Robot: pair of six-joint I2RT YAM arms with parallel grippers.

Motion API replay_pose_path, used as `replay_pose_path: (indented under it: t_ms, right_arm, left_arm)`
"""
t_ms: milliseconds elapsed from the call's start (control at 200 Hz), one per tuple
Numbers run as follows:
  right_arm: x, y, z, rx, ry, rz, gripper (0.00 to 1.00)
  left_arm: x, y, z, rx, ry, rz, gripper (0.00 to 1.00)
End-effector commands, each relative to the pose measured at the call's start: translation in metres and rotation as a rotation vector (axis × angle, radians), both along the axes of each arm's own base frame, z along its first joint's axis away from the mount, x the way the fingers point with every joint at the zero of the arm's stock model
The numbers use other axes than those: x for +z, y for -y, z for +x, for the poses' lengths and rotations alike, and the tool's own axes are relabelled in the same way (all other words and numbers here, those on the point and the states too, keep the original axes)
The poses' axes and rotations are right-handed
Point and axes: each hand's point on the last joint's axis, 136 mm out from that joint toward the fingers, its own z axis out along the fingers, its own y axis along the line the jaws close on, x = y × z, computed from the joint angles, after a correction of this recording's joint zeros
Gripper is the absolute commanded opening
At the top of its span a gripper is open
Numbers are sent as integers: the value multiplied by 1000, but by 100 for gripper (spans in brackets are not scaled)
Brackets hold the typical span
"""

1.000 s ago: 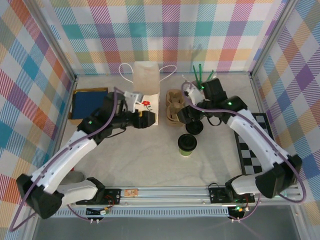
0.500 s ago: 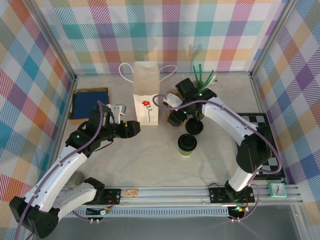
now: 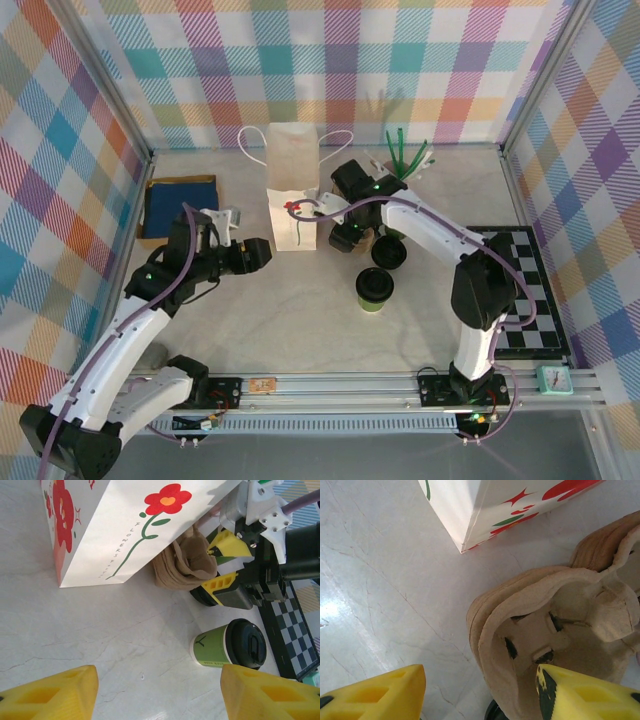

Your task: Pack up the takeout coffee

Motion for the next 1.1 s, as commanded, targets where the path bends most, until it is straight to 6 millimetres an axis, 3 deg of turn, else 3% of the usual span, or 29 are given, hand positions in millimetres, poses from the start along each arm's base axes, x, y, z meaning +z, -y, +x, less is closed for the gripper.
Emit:
replay_pose_path:
  t_ms: [0, 225, 505, 725, 916, 1096]
  right_arm:
    - [-3, -2, 0, 26, 3, -36, 60]
    - [-7, -2, 7, 26, 24, -54, 59]
    - [16, 6, 11, 73, 99, -49, 60]
    - [32, 18, 33, 74, 134, -6, 61]
    - [32, 30, 48, 115, 155, -16, 64]
    - [25, 27, 57, 188, 182, -15, 64]
  left_arm:
    - [-3, -6, -5, 13, -24, -3, 66]
    - [-6, -7, -5, 15, -30, -6, 65]
    - [-1, -12, -8, 17, -8, 2, 65]
    - [2, -11, -7, 11, 3, -5, 65]
    - [6, -16, -8, 21, 19, 2, 65]
    - [8, -17, -9, 25, 21, -5, 65]
